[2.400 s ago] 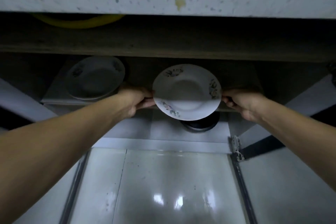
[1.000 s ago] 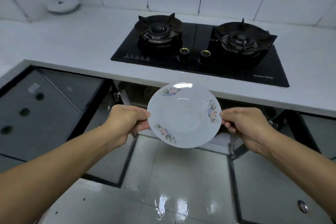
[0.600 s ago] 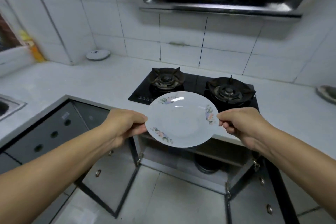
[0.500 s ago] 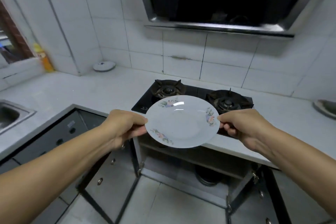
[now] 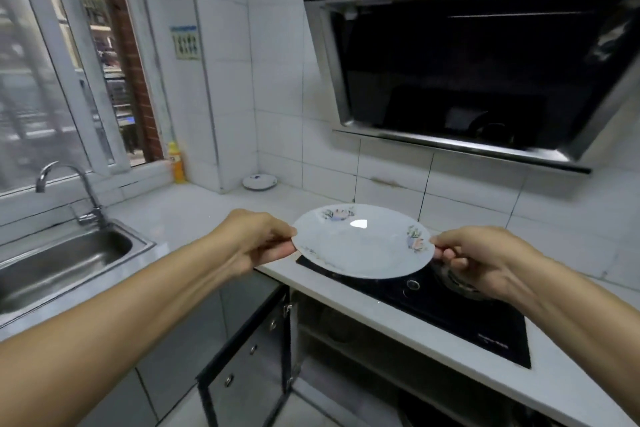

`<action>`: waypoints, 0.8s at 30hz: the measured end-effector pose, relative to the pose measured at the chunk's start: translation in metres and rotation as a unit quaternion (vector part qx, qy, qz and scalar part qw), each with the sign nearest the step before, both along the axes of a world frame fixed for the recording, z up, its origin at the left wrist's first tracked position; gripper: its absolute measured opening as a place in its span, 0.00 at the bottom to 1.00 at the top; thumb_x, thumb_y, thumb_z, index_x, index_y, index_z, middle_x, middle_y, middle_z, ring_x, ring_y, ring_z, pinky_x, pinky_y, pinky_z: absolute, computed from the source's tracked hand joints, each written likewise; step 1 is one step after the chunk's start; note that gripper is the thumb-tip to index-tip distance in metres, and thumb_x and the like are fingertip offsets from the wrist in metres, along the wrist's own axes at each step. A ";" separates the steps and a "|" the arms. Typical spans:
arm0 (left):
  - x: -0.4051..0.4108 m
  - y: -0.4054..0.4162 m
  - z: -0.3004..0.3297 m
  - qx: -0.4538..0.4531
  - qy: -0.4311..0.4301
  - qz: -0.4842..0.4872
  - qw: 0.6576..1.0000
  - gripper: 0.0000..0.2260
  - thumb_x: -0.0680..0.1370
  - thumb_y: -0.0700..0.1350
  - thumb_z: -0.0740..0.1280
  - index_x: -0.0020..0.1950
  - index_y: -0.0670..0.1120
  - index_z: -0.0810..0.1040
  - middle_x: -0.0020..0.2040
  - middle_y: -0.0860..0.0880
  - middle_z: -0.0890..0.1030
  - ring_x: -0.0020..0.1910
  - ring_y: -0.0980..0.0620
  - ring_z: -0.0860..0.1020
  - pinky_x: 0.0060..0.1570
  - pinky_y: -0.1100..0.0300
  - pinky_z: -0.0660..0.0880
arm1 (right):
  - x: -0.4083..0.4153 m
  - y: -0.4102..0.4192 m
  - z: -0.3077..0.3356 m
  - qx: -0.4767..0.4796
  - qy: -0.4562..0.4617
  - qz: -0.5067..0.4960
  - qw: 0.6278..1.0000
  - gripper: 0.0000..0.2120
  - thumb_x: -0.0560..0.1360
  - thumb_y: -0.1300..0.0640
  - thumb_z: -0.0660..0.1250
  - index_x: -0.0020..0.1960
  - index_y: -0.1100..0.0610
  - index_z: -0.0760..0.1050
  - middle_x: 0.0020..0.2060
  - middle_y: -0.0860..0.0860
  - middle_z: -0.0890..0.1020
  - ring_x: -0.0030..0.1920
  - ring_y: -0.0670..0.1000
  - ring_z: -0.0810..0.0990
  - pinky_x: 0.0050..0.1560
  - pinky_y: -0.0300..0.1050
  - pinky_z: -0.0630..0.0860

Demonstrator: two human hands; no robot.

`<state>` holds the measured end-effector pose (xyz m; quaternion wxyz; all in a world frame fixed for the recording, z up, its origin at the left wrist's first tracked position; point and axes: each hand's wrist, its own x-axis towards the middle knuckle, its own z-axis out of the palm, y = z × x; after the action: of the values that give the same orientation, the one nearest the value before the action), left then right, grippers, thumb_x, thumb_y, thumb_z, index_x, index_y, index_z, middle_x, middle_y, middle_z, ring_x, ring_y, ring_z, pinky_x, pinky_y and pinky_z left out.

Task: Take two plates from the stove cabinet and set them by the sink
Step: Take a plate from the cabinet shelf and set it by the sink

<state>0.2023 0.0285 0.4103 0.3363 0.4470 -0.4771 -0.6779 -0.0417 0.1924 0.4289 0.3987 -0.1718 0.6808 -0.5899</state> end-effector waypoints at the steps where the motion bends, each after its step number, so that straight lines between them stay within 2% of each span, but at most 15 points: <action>1: 0.007 0.002 0.006 -0.001 0.005 0.007 1.000 0.07 0.68 0.25 0.69 0.46 0.28 0.78 0.39 0.35 0.84 0.31 0.45 0.85 0.26 0.61 0.79 | 0.005 -0.001 0.004 0.000 0.000 0.012 1.000 0.03 0.73 0.72 0.63 0.43 0.72 0.76 0.29 0.60 0.76 0.16 0.43 0.69 0.13 0.31 0.63; 7: 0.048 0.012 0.028 -0.022 0.000 0.060 0.998 0.04 0.69 0.26 0.69 0.40 0.32 0.78 0.30 0.40 0.84 0.28 0.47 0.84 0.24 0.62 0.78 | 0.036 -0.014 0.019 0.001 -0.010 0.077 0.997 0.04 0.75 0.70 0.62 0.44 0.70 0.75 0.30 0.59 0.76 0.16 0.43 0.69 0.12 0.31 0.63; 11: 0.073 0.020 0.034 -0.030 -0.011 0.098 0.995 0.05 0.70 0.25 0.69 0.40 0.33 0.77 0.36 0.38 0.83 0.26 0.49 0.83 0.22 0.62 0.78 | 0.055 -0.026 0.025 -0.003 -0.009 0.108 0.994 0.04 0.75 0.70 0.62 0.43 0.69 0.75 0.29 0.58 0.75 0.15 0.42 0.69 0.12 0.30 0.62; 14: 0.086 0.020 0.034 -0.031 -0.016 0.117 0.993 0.05 0.69 0.25 0.69 0.42 0.33 0.77 0.42 0.36 0.82 0.32 0.46 0.83 0.24 0.61 0.79 | 0.063 -0.035 0.023 -0.002 -0.009 0.128 0.992 0.04 0.74 0.71 0.63 0.44 0.70 0.76 0.28 0.58 0.76 0.16 0.43 0.69 0.12 0.31 0.62; 17: 0.097 0.020 0.029 -0.026 -0.029 0.128 0.991 0.04 0.69 0.26 0.69 0.42 0.32 0.78 0.43 0.35 0.83 0.35 0.45 0.83 0.27 0.59 0.81 | 0.069 -0.042 0.017 0.003 -0.008 0.141 0.990 0.04 0.73 0.71 0.63 0.43 0.71 0.76 0.25 0.58 0.77 0.16 0.44 0.70 0.13 0.31 0.63; 19: 0.103 0.020 0.025 -0.021 -0.036 0.134 0.990 0.04 0.69 0.26 0.70 0.42 0.31 0.79 0.42 0.36 0.84 0.34 0.45 0.84 0.29 0.59 0.82 | 0.072 -0.047 0.012 0.007 -0.006 0.145 0.989 0.04 0.73 0.71 0.65 0.43 0.72 0.77 0.25 0.58 0.78 0.17 0.44 0.70 0.13 0.32 0.63; 22: 0.113 0.022 0.014 -0.015 -0.027 0.152 0.988 0.03 0.68 0.25 0.70 0.40 0.30 0.79 0.37 0.36 0.84 0.30 0.46 0.84 0.26 0.59 0.80 | 0.076 -0.054 0.002 0.000 0.007 0.151 0.988 0.04 0.72 0.71 0.66 0.44 0.73 0.78 0.28 0.60 0.78 0.22 0.46 0.70 0.14 0.32 0.64; 24: 0.120 0.022 0.006 -0.010 -0.028 0.173 0.985 0.03 0.68 0.25 0.69 0.40 0.30 0.78 0.34 0.37 0.85 0.30 0.46 0.84 0.26 0.59 0.80 | 0.083 -0.062 -0.005 -0.002 0.021 0.157 0.987 0.04 0.71 0.71 0.66 0.42 0.73 0.78 0.26 0.60 0.79 0.22 0.46 0.70 0.15 0.32 0.64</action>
<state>0.3226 0.0508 0.4165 0.4392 0.5380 -0.4091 -0.5918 0.0412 0.1306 0.4239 0.4718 -0.2895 0.6523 -0.5177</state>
